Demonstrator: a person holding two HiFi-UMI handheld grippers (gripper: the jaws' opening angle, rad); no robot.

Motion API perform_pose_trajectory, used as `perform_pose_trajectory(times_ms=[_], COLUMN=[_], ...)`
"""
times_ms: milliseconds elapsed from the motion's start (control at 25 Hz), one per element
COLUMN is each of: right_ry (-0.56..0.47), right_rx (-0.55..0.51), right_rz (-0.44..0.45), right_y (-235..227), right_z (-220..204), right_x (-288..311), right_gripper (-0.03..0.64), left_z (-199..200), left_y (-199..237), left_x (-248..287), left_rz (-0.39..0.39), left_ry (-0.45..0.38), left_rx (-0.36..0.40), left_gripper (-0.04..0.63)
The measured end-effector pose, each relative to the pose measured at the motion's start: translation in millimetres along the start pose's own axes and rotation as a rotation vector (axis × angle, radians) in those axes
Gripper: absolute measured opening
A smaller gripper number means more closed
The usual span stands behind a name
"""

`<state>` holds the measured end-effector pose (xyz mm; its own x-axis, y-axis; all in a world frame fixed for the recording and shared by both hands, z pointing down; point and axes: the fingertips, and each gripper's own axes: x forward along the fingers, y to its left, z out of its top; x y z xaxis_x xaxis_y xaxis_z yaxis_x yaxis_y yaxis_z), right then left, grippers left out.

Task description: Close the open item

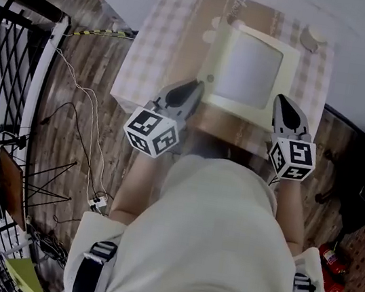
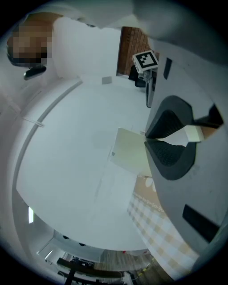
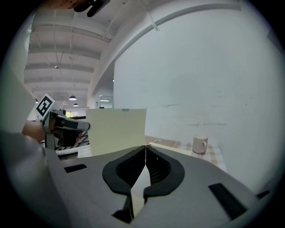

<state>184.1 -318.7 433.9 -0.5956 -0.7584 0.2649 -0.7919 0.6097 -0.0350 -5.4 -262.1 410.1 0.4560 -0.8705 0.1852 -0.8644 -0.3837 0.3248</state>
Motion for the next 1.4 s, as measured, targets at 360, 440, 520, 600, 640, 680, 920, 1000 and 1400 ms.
perform_pose_trajectory(times_ms=[360, 440, 520, 600, 640, 680, 920, 1000, 1400], right_ry=[0.0, 0.002, 0.002, 0.001, 0.001, -0.001, -0.011, -0.015, 0.008], right_rx=[0.0, 0.001, 0.0, -0.001, -0.002, -0.002, -0.008, -0.013, -0.059], right_rz=[-0.071, -0.082, -0.092, -0.105, -0.113, -0.121, -0.172, -0.184, -0.159], right_y=[-23, -26, -29, -33, -35, -37, -54, -59, -72], right_z=[1, 0, -1, -2, -2, -2, 1, 3, 13], right_x=[-13, -16, -18, -21, -22, -24, -33, -34, -5], right_gripper=[0.002, 0.002, 0.002, 0.002, 0.002, 0.002, 0.002, 0.002, 0.002], left_z=[-16, -23, -31, -38, -41, -44, -67, -76, -110], left_y=[-40, -48, -58, -66, -70, -73, -89, -95, -110], left_x=[23, 28, 34, 38, 41, 43, 56, 60, 76], left_rz=[-0.176, -0.21, -0.242, -0.272, -0.287, -0.3, -0.375, -0.398, -0.486], left_ry=[0.07, 0.089, 0.113, 0.136, 0.146, 0.157, 0.228, 0.257, 0.382], left_rx=[0.023, 0.017, 0.022, 0.032, 0.038, 0.045, 0.07, 0.085, 0.12], left_gripper=[0.023, 0.025, 0.028, 0.028, 0.028, 0.028, 0.028, 0.028, 0.028])
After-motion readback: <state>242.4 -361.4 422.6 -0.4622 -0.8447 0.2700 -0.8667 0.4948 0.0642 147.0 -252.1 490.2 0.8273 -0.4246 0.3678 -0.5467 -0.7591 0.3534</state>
